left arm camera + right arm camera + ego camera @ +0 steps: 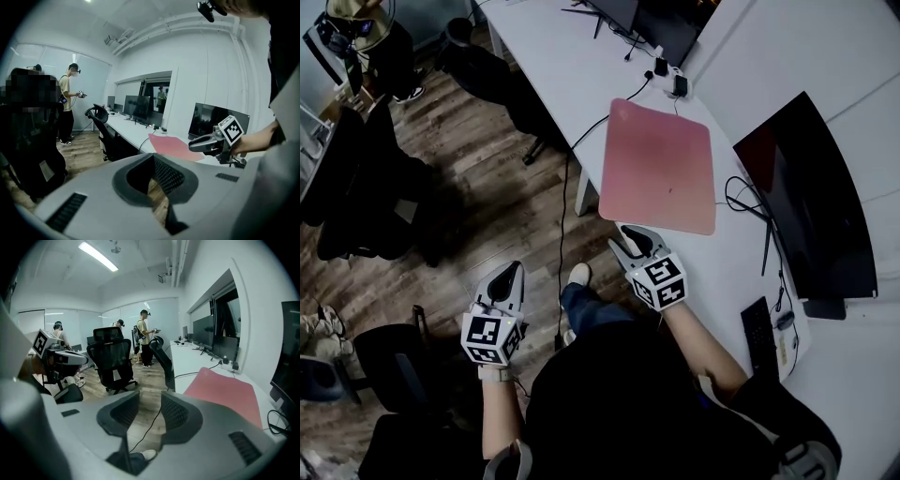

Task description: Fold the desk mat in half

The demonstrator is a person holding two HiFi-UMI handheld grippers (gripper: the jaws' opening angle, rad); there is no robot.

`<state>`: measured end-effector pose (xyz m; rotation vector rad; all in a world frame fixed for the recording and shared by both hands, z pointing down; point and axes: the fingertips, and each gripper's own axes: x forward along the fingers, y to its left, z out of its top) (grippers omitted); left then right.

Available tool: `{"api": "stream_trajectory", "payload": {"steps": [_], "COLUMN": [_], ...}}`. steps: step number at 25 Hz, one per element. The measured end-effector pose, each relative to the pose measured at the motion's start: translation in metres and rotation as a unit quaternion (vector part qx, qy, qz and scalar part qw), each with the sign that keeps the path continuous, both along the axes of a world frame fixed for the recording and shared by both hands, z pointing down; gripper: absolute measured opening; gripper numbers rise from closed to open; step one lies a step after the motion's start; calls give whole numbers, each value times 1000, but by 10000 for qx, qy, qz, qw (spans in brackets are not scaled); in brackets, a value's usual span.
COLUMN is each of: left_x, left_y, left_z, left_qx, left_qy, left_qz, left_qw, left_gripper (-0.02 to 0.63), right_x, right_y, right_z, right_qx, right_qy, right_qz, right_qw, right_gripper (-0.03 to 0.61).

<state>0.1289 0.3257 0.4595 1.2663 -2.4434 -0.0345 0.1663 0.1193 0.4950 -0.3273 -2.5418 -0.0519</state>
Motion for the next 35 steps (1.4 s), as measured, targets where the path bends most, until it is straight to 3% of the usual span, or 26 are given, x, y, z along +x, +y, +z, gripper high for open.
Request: {"api": "stream_trajectory", "payload": {"steps": [13,26,31,35], "left_x": [-130,-192,-215,-233], "left_y": [-86,-167,-186,-198], "left_z": [10,17,25,28], "left_qx": [-356,-480,-554,-641], "left_qy": [188,199,297,341], "left_qz": [739,1700,2198,2772], "left_qw": [9964,9841,9735,9581], "left_gripper": [6,6,6,6], "right_x": [-113,-144,-145,-145], "right_y": [-43,-93,-100,-102], "right_z": [31,52,63,72], "right_qx": [-335,-471,-537,-536], "right_qy": [608,895,1007,1091], "right_qz": [-9,693,1158,1700], "right_qw": [9976,9925,9867,9779], "right_gripper": [215,233,238,241]}}
